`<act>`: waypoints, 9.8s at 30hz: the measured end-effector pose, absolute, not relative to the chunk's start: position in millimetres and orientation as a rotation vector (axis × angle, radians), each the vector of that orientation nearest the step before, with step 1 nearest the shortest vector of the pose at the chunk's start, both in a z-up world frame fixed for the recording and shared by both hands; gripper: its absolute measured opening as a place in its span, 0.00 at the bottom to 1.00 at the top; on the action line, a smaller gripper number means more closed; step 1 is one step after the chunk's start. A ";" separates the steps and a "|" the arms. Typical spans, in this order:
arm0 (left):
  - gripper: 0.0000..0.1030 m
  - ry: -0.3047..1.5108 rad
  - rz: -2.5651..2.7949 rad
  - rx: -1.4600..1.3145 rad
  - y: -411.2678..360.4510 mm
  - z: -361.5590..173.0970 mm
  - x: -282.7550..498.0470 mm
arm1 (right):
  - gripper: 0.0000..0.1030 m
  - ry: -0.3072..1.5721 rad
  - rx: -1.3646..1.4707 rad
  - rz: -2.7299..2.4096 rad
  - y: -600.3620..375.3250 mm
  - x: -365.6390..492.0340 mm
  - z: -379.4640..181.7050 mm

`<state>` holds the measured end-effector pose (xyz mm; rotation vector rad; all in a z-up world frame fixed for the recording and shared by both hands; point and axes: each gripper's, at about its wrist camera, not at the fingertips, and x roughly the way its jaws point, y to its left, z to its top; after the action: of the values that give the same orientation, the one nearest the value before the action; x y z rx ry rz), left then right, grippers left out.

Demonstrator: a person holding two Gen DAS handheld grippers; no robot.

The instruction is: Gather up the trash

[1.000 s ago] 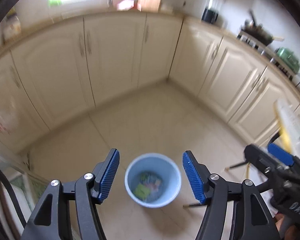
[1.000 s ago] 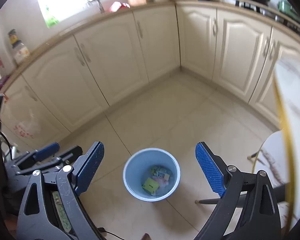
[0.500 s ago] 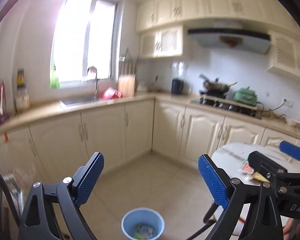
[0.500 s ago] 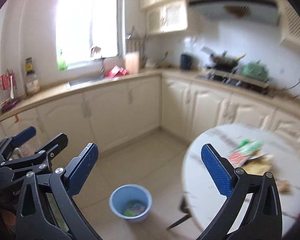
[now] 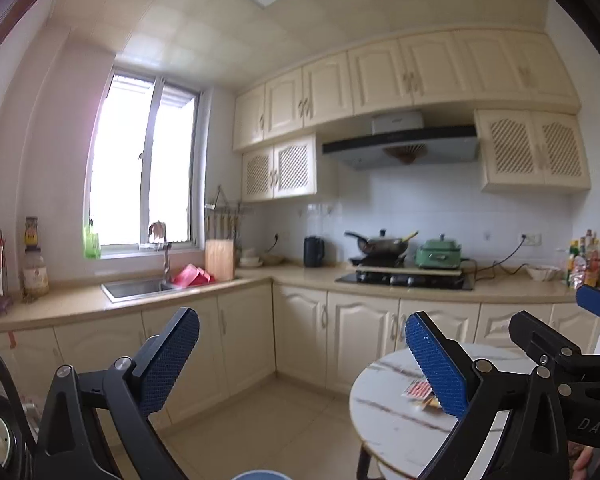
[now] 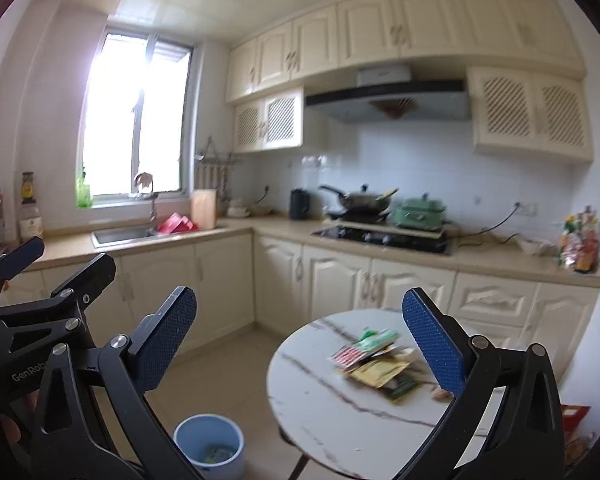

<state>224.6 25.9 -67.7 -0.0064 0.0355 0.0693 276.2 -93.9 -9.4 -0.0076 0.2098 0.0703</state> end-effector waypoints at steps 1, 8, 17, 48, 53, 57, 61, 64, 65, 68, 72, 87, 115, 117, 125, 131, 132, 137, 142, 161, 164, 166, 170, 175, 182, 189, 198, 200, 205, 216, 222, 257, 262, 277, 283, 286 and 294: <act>0.99 0.025 0.064 -0.007 27.3 -74.8 209.6 | 1.00 0.199 -0.006 0.059 -97.3 271.6 -5.5; 0.99 -0.004 0.025 0.006 33.9 -105.3 135.0 | 1.00 0.151 0.011 0.002 -127.5 251.3 5.0; 0.99 0.020 -0.041 0.052 12.5 -97.0 172.9 | 1.00 0.181 0.029 -0.054 -158.8 261.4 -4.6; 0.99 0.653 -0.221 0.146 -85.0 -184.6 491.0 | 1.00 0.935 0.255 -0.276 -371.0 466.0 -281.2; 0.99 0.691 -0.258 0.123 -94.8 -195.7 512.4 | 1.00 0.991 0.217 -0.256 -376.8 498.6 -291.5; 0.99 0.697 -0.273 0.140 -110.6 -201.8 521.0 | 0.92 1.012 0.221 -0.205 -379.0 514.2 -299.2; 0.99 0.706 -0.299 0.145 -122.6 -207.3 524.6 | 0.66 0.971 0.241 -0.155 -383.9 508.3 -295.3; 0.99 0.714 -0.310 0.150 -133.7 -211.5 524.6 | 0.66 0.965 0.257 -0.091 -384.6 501.2 -294.3; 0.99 0.716 -0.318 0.153 -137.4 -212.6 523.6 | 0.68 0.963 0.260 -0.075 -385.0 499.3 -294.1; 0.99 0.722 -0.335 0.169 -147.1 -214.6 520.5 | 0.76 0.961 0.275 0.021 -381.2 492.3 -292.7; 0.99 0.723 -0.349 0.184 -155.5 -214.5 516.5 | 0.77 0.944 0.271 0.033 -385.4 486.0 -292.6; 0.99 0.775 -0.382 0.127 -155.2 -217.5 532.5 | 0.49 0.977 0.001 0.128 -355.8 514.3 -296.6; 0.99 0.878 -0.340 0.137 -145.8 -250.8 635.6 | 0.49 0.829 0.216 0.132 -361.4 528.0 -271.6; 0.97 0.878 -0.350 0.114 -139.4 -252.4 631.3 | 0.49 0.830 0.216 0.134 -360.8 529.1 -273.3; 0.67 0.893 -0.391 0.090 -142.6 -253.0 639.3 | 0.48 0.843 0.227 0.142 -355.1 532.0 -278.0; 0.25 0.890 -0.429 0.127 -148.8 -250.8 633.9 | 0.48 0.834 0.228 0.134 -353.3 526.5 -271.4; 0.25 0.892 -0.433 0.116 -146.3 -250.6 631.8 | 0.48 0.833 0.226 0.134 -352.8 525.4 -270.2; 0.25 0.886 -0.454 0.070 -124.2 -239.8 612.1 | 0.48 0.815 0.220 0.124 -348.1 517.6 -260.2; 0.25 0.850 -0.498 0.035 -101.4 -215.9 578.2 | 0.48 0.793 0.216 0.125 -336.3 505.8 -244.5; 0.25 0.705 -0.297 -0.120 127.3 -161.2 465.4 | 0.48 0.759 0.068 0.453 -96.3 514.8 -197.1; 0.25 0.725 -0.221 -0.152 172.0 -171.0 462.1 | 0.48 0.791 0.045 0.534 -38.3 530.5 -210.6; 0.25 0.746 -0.160 -0.165 199.8 -181.5 461.8 | 0.48 0.823 0.027 0.586 2.6 543.3 -226.6; 0.25 0.822 -0.066 -0.202 242.3 -213.3 467.2 | 0.48 0.910 0.022 0.660 66.1 569.8 -275.5; 0.25 0.926 -0.014 -0.245 276.1 -257.4 490.9 | 0.48 1.025 -0.003 0.666 125.4 608.6 -353.9; 0.25 1.063 -0.024 -0.330 301.7 -316.8 526.2 | 0.49 1.138 -0.002 0.626 155.3 652.0 -442.2; 0.26 1.172 0.006 -0.316 322.9 -362.4 571.8 | 0.69 1.160 0.027 0.534 139.5 666.0 -468.8; 0.46 1.178 0.047 -0.327 317.8 -361.0 603.5 | 0.76 1.124 0.020 0.487 116.6 673.4 -456.0; 0.50 1.159 0.073 -0.329 316.5 -345.7 594.2 | 0.76 1.113 0.030 0.493 114.1 669.8 -445.7; 0.60 1.055 0.153 -0.297 302.4 -289.9 569.4 | 0.80 1.042 0.029 0.506 107.4 656.8 -408.9; 0.84 0.654 0.199 -0.204 239.7 -118.5 454.0 | 0.93 0.760 0.009 0.494 70.6 570.1 -262.8; 0.96 0.479 0.157 -0.126 161.7 -63.1 373.8 | 1.00 0.590 0.024 0.422 19.3 497.8 -177.4; 0.99 0.041 -0.018 0.017 38.2 -119.6 96.0 | 1.00 0.165 0.031 0.012 -139.3 251.6 -0.9; 0.99 0.059 -0.024 0.022 38.8 -116.0 110.4 | 1.00 0.171 0.041 -0.014 -148.1 254.2 -2.4; 0.99 0.329 -0.058 0.020 12.1 -129.4 256.8 | 1.00 0.346 0.112 -0.134 -220.1 317.5 -67.2; 0.99 0.496 -0.135 0.025 -12.3 -146.5 333.5 | 1.00 0.495 0.151 -0.204 -260.8 360.8 -120.4; 0.99 0.560 -0.172 0.036 -29.0 -153.3 370.7 | 1.00 0.566 0.170 -0.227 -279.7 380.4 -147.0; 0.99 0.731 -0.241 0.108 -68.2 -184.5 477.9 | 1.00 0.726 0.197 -0.212 -311.0 430.0 -209.5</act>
<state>477.9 -68.2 -184.5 0.1079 0.7307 -0.2409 430.0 -311.0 -209.5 0.1975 0.7265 -0.2121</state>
